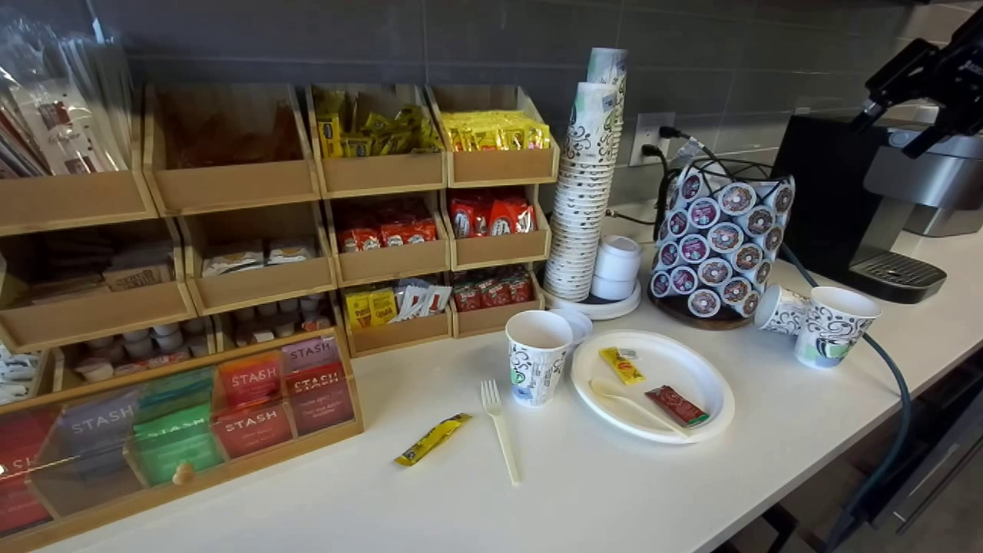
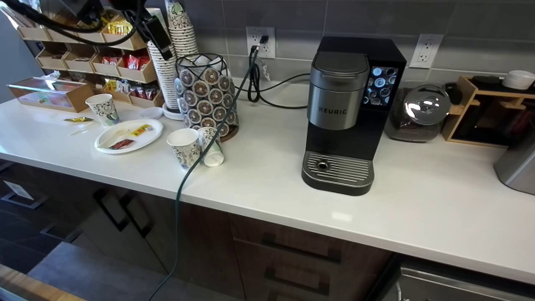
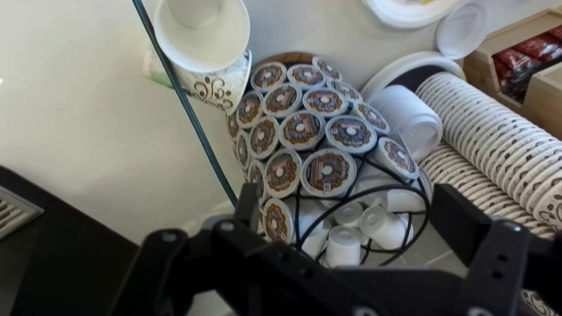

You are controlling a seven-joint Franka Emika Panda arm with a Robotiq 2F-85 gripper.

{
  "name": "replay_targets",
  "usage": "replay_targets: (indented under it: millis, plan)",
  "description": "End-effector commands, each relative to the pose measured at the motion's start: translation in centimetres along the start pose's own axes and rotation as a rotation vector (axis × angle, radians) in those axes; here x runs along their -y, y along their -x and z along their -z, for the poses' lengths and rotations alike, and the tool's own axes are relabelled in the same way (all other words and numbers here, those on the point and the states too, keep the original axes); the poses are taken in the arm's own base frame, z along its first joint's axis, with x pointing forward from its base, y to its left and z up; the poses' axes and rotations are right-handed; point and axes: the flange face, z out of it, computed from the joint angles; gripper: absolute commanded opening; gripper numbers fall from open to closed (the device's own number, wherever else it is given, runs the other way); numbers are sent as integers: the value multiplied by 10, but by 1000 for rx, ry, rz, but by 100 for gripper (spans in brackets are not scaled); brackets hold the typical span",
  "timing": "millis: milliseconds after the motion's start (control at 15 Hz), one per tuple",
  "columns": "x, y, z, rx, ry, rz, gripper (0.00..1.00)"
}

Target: Remove one coffee pod from the stand

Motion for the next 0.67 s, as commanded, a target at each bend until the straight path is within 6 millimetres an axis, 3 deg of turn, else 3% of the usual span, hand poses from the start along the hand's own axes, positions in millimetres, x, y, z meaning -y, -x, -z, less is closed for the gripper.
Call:
replay_targets:
  millis: [0, 133, 333, 467, 533, 600]
  plan:
    - [13, 10, -16, -145, -18, 50, 100]
    - [17, 14, -28, -183, -2, 101, 100]
    - [12, 25, -39, -87, -19, 195, 100]
    - [1, 20, -35, -57, -1, 200, 100]
    - [11, 22, -39, -89, 0, 187, 100]
    - [7, 21, -38, -81, 1, 186, 100]
